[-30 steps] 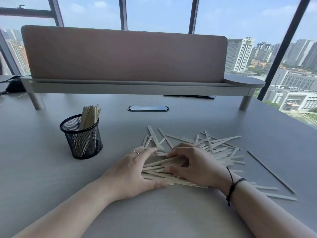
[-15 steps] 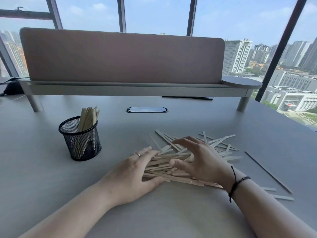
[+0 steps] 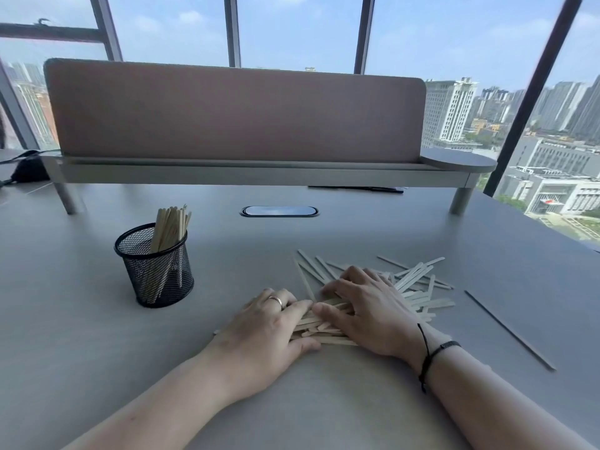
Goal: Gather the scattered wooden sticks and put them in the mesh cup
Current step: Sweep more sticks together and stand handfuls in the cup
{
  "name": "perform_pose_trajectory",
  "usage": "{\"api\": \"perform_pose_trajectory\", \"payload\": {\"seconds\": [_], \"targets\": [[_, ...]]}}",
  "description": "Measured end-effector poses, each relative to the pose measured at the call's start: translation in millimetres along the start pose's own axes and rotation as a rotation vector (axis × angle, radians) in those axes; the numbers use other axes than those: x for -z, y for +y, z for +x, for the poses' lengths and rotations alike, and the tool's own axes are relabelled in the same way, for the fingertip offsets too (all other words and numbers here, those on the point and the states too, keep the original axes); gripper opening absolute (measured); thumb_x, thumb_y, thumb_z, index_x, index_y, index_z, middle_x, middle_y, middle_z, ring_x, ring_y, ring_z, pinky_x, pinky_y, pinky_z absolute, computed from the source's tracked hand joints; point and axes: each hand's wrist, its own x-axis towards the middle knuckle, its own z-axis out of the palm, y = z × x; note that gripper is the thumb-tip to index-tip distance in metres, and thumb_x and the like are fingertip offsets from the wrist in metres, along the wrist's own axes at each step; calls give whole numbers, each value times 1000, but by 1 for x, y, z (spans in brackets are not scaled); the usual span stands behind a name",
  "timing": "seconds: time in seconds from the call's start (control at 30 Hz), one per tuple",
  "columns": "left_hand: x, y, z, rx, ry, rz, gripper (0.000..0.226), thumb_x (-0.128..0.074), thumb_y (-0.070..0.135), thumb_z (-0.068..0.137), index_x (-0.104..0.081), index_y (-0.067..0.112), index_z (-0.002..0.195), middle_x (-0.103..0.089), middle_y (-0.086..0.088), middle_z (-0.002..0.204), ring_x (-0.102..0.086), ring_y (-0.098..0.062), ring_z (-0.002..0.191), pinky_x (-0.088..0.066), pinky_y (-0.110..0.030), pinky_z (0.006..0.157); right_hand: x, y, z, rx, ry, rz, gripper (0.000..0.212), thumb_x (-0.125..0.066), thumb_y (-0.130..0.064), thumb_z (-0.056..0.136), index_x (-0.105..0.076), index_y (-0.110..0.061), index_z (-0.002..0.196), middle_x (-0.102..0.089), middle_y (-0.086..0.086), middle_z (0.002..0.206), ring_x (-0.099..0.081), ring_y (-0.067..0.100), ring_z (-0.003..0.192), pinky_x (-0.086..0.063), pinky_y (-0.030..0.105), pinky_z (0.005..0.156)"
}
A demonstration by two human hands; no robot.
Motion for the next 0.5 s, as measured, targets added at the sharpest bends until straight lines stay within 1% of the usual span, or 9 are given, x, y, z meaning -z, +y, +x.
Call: {"api": "perform_pose_trajectory", "payload": {"seconds": [0.1, 0.17, 0.2, 0.27, 0.33, 0.37, 0.43, 0.5], "targets": [[1, 1, 1, -12, -12, 11, 80, -19, 72, 81, -45, 33, 146, -52, 10, 123, -46, -13, 118, -37, -28, 103, 0, 0, 1, 0, 25, 9, 67, -24, -88, 80, -63, -42, 110, -51, -18, 99, -50, 7, 107, -31, 23, 89], [1, 1, 1, -15, -12, 8, 76, -22, 69, 83, -49, 31, 143, -55, 8, 118, -49, -15, 114, -40, -30, 100, -1, 0, 1, 6, 49, 17, 65, -26, -87, 81, -64, -38, 102, -54, -16, 95, -53, 8, 103, -34, 25, 88], [1, 1, 0, -19, 3, 11, 73, -26, 67, 84, -53, 29, 140, -56, 7, 115, -52, -16, 110, -42, -30, 97, -1, 0, 1, 13, 63, 18, 64, -27, -86, 81, -63, -36, 98, -56, -15, 92, -55, 9, 100, -36, 27, 87], [-1, -1, 0, -47, 80, 34, 60, -35, 62, 87, -64, 25, 125, -60, 6, 103, -58, -18, 98, -47, -32, 87, -1, 0, 2, 27, 84, 19, 62, -30, -84, 82, -60, -31, 89, -59, -14, 87, -57, 10, 93, -38, 28, 84], [-3, -3, -1, -58, 147, 60, 49, -41, 56, 87, -69, 24, 110, -61, 7, 93, -61, -18, 86, -51, -33, 77, -1, -1, 2, 46, 96, 19, 58, -32, -81, 83, -56, -28, 81, -57, -13, 80, -56, 10, 82, -36, 29, 78], [-4, -4, -2, -61, 164, 67, 45, -43, 55, 87, -70, 24, 106, -61, 8, 91, -61, -17, 84, -52, -33, 74, -1, -1, 2, 55, 102, 20, 57, -33, -80, 84, -53, -27, 78, -54, -13, 76, -53, 10, 77, -35, 29, 74], [-3, -4, -2, -69, 170, 62, 42, -43, 55, 89, -69, 26, 104, -61, 9, 92, -61, -16, 85, -50, -31, 73, 0, -2, 2, 67, 118, 34, 55, -37, -77, 85, -49, -25, 72, -52, -11, 71, -47, 12, 69, -33, 29, 67], [0, -4, -3, -57, 163, 53, 38, -44, 54, 92, -68, 28, 107, -60, 11, 96, -60, -14, 89, -44, -26, 72, 1, -3, 2, 76, 135, 44, 56, -37, -76, 85, -45, -23, 70, -50, -9, 68, -45, 14, 66, -33, 30, 62]]}}
